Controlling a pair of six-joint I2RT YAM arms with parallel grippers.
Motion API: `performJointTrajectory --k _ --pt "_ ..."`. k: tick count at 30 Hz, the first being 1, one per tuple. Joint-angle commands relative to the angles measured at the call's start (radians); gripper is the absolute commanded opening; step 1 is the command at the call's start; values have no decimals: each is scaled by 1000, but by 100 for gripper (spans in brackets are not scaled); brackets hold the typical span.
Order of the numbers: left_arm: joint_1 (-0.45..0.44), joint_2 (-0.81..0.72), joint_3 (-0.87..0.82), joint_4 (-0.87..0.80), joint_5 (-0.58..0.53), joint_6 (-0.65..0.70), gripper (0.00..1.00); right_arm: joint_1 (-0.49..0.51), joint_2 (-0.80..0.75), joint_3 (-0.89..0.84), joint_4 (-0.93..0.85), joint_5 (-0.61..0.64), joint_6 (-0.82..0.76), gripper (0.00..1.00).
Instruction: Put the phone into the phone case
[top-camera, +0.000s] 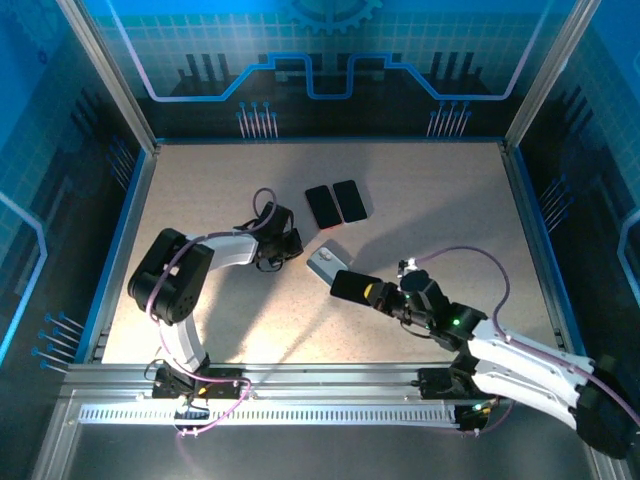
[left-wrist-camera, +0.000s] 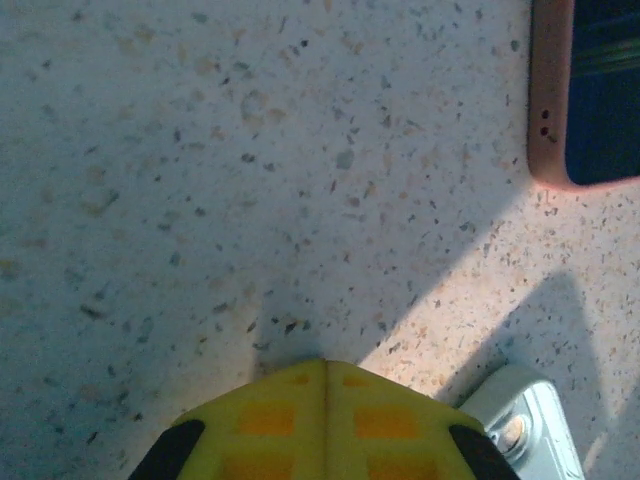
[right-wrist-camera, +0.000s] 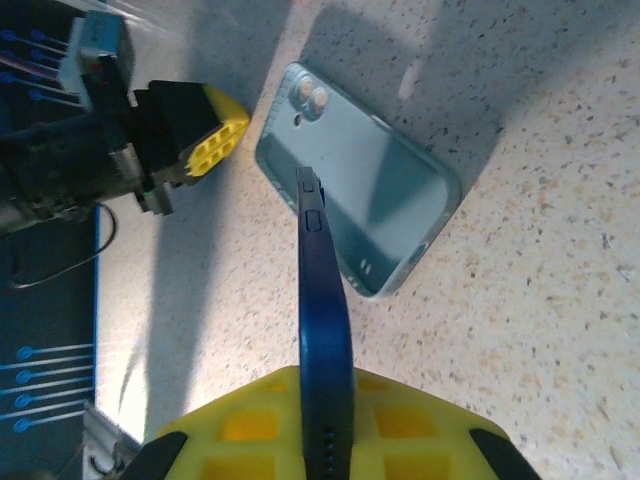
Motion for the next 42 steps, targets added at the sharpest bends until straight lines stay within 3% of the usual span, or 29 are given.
performJointTrajectory --k 1,8,20,42 --pt "0 30 35 66 78 54 0 19 87 58 229 91 42 0" --pt "-2 60 -18 179 150 0 0 9 132 103 234 86 18 0" --pt "-57 25 -131 244 171 -71 0 -73 -2 12 198 27 46 0" --pt "-240 -249 -345 256 131 -232 0 -76 -67 -91 104 -89 117 0"
